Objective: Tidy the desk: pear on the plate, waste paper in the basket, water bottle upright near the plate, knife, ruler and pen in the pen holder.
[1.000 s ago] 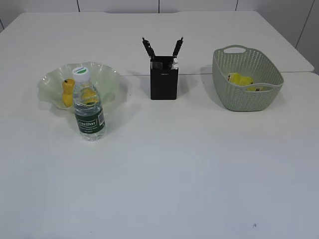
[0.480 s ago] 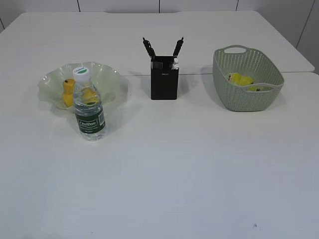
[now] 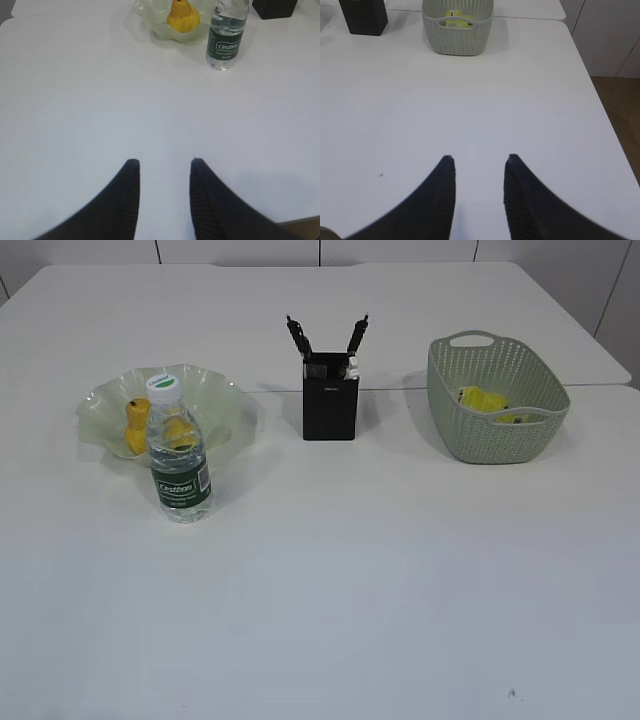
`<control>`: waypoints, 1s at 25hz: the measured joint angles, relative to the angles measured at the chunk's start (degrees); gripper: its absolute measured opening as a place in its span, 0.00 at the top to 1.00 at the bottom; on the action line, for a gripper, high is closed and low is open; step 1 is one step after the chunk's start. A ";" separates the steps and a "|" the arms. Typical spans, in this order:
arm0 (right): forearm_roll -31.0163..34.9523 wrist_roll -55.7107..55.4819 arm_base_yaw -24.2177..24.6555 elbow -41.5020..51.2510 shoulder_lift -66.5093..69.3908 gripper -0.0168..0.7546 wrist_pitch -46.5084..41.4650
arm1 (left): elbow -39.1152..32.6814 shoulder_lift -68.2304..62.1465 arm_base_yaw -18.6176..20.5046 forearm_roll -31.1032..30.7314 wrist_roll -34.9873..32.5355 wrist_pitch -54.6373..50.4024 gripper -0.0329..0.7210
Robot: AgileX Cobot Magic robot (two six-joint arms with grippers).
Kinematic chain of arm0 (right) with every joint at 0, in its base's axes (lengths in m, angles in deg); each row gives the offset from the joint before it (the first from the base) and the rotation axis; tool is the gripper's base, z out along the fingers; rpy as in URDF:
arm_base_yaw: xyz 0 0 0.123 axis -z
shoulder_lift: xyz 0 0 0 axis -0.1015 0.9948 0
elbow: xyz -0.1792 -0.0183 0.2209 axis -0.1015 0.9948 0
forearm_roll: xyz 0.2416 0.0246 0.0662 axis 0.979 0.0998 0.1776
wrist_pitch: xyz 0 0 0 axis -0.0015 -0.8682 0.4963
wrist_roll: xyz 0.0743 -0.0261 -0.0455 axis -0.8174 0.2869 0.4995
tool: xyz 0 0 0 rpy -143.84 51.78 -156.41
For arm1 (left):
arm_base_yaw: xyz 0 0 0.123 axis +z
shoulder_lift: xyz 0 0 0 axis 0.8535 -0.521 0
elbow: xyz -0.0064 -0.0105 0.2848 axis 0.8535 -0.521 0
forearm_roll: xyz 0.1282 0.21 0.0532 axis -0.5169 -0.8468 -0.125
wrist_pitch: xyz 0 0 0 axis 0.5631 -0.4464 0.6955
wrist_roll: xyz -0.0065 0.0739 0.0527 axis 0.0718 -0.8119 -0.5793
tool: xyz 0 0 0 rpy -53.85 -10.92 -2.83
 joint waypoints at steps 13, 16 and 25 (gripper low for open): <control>-0.17 0.00 0.00 0.00 0.00 0.66 -0.13 | 0.00 0.00 0.00 0.00 0.00 0.00 0.64; -0.40 0.00 0.00 0.00 0.00 0.66 -0.26 | 0.00 0.00 0.00 0.00 0.00 0.00 0.64; -0.52 0.00 -1.62 0.00 0.00 0.66 -0.38 | 0.00 0.00 0.00 0.00 0.00 0.00 0.64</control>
